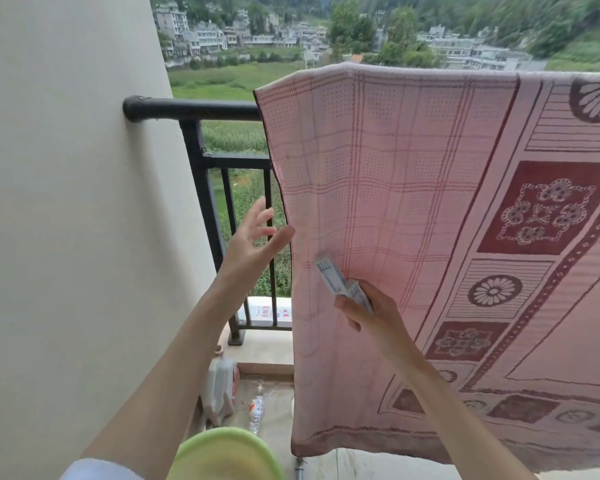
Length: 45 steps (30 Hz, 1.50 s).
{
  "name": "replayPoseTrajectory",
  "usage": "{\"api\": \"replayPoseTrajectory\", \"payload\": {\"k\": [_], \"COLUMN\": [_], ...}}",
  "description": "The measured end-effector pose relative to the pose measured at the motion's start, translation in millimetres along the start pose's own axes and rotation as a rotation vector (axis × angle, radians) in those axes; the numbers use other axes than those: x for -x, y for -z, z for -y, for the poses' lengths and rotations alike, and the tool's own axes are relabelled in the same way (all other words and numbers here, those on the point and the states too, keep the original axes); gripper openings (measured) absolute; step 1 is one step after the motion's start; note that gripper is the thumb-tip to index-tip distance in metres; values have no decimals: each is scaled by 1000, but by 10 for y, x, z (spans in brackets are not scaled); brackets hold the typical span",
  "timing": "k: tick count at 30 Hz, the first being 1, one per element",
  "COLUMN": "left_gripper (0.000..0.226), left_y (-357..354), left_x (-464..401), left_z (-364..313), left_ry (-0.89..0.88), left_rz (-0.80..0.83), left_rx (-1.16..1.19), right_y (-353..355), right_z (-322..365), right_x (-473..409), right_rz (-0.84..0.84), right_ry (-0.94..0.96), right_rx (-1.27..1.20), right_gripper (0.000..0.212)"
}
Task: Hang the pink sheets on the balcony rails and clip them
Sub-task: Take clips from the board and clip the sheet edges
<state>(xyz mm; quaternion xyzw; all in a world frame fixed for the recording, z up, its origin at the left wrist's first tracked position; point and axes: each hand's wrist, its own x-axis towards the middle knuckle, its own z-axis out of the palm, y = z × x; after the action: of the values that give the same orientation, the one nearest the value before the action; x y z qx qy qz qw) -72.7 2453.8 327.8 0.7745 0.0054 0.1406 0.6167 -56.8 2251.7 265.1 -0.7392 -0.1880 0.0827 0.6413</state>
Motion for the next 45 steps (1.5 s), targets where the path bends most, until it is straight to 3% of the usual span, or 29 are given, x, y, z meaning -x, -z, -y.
{"api": "replayPoseTrajectory", "payload": {"k": [2, 6, 10, 16, 20, 23, 26, 29, 32, 35, 38, 45], "left_gripper": [102, 36, 20, 25, 36, 50, 28, 16, 16, 20, 20, 19], "left_y": [-12, -59, 80, 210, 273, 377, 489, 528, 524, 532, 532, 500], "left_x": [-192, -413, -501, -521, -585, -592, -590, -595, -615, -622, -599, -563], "left_z": [-183, -395, -370, -381, -444, -517, -592, -639, -674, -673, -663, -680], "left_ry": [-106, -243, -300, -296, -283, -277, -238, -235, -240, -231, -239, -238], "left_rz": [110, 69, 2, 36, 75, 151, 241, 226, 182, 156, 129, 88], "left_rx": [75, 201, 224, 134, 44, 28, 20, -41, -106, -145, -150, -179], "right_y": [-38, -103, -165, -403, -662, -882, -1082, -1293, -1468, -1555, -1611, -1637], "right_z": [128, 387, 513, 471, 385, 383, 388, 423, 534, 630, 686, 724], "right_x": [-35, -99, -146, -161, -168, -195, -228, -240, -296, -373, -408, -423], "right_rz": [-48, -105, -153, -261, -244, -178, -159, -159, -185, -251, -271, -286], "right_ry": [46, 137, 155, 122, 30, 5, -35, -75, -93, -130, -136, -120], "right_rx": [6, 13, 34, 21, -84, -276, -532, -710, -888, -1072, -1132, -1164], "right_gripper": [8, 16, 14, 9, 8, 32, 26, 26, 34, 26, 17, 22]}}
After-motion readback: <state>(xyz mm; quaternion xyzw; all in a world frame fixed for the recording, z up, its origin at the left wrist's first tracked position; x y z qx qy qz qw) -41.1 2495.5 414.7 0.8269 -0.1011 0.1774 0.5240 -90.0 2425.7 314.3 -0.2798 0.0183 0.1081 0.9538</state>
